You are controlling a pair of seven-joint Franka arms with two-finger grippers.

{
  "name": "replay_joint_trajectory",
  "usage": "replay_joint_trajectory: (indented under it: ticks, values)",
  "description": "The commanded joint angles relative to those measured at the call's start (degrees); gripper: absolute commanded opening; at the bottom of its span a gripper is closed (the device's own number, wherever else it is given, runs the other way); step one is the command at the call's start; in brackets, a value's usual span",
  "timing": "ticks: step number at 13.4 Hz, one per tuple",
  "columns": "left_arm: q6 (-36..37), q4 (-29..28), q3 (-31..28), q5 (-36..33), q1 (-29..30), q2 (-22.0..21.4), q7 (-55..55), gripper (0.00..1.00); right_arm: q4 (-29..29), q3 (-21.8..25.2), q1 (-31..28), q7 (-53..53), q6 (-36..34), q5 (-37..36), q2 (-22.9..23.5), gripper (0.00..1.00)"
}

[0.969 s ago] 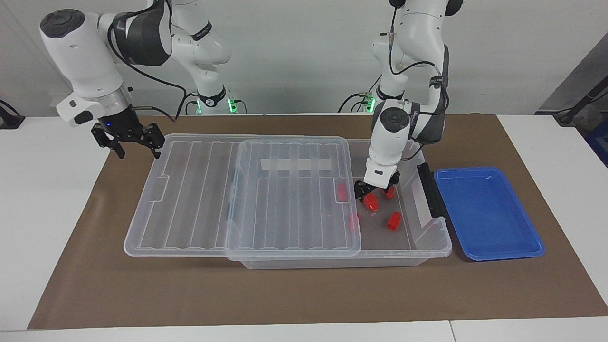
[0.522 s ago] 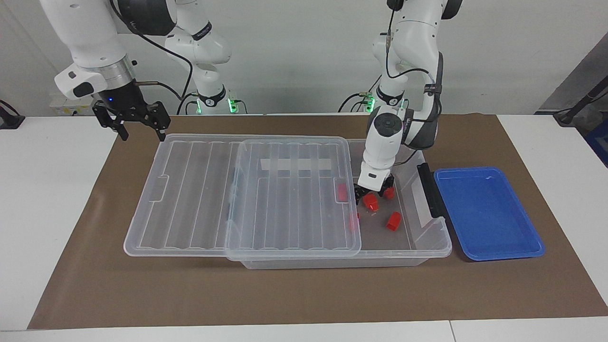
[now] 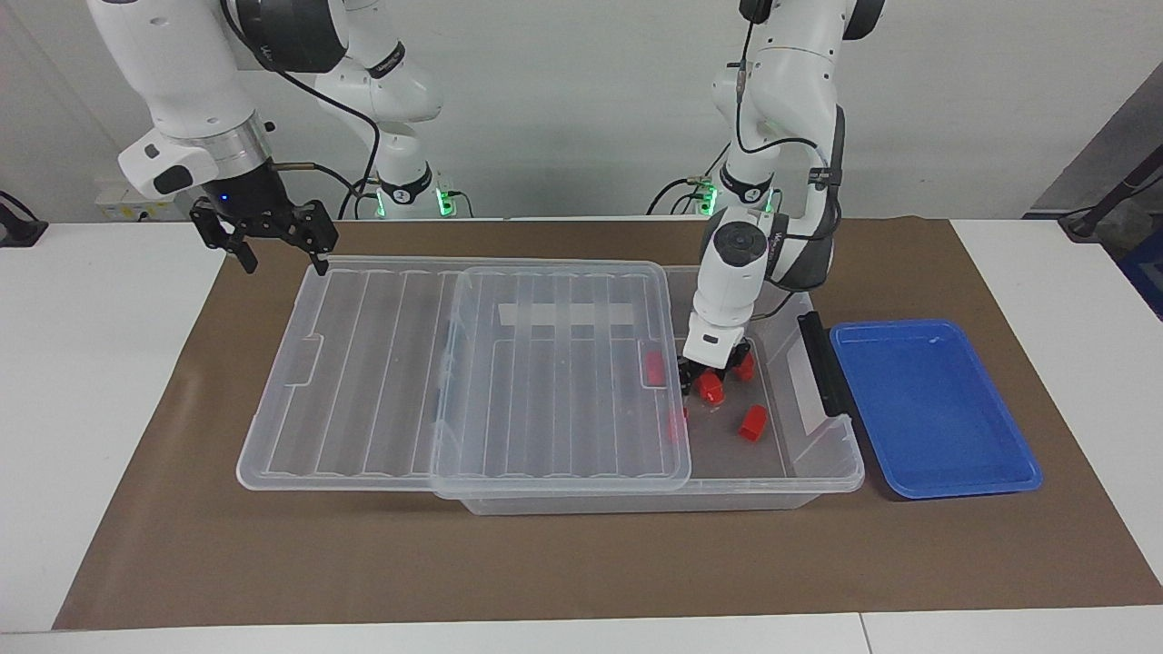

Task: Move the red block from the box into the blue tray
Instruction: 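Lower the left gripper into the box and grasp a red block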

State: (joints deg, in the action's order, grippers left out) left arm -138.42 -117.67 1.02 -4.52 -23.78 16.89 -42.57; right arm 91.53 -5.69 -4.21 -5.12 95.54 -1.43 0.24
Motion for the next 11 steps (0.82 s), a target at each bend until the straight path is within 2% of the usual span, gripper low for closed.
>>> replay_joint_trajectory:
  ticks: [1, 2, 5, 8, 10, 11]
  values:
    - [-0.2, -1.0, -0.8, -0.1, -0.9, -0.4, 0.1, 0.21, -1.6, -0.4, -0.5, -1.1, -1.3, 0.5, 0.8, 0.96]
    - [0.3, -0.8, -0.8, -0.1, -0.9, -0.4, 0.1, 0.12, -1.5, -0.4, -0.5, -1.5, -1.2, 0.5, 0.7, 0.96]
    - [2.3, 0.0, -0.8, -0.1, -1.0, -0.4, 0.3, 0.09, -1.7, -0.4, -1.1, -1.4, -2.0, 0.4, 0.7, 0.97]
    - [16.2, 7.8, -0.9, -0.1, -0.3, -2.0, 1.4, 0.09, -1.7, 0.3, 0.5, -1.5, -3.2, 0.4, -0.1, 0.97]
    - [24.7, 12.8, -0.9, 0.5, 1.4, -3.3, 4.9, 0.09, -1.7, 7.1, 6.3, -1.4, -3.6, 0.5, -0.2, 0.97]
    - [28.7, 15.2, -0.8, 0.6, 2.9, -3.9, 7.0, 0.09, -1.7, 7.2, 6.5, -1.4, -4.0, 0.6, -0.2, 0.97]
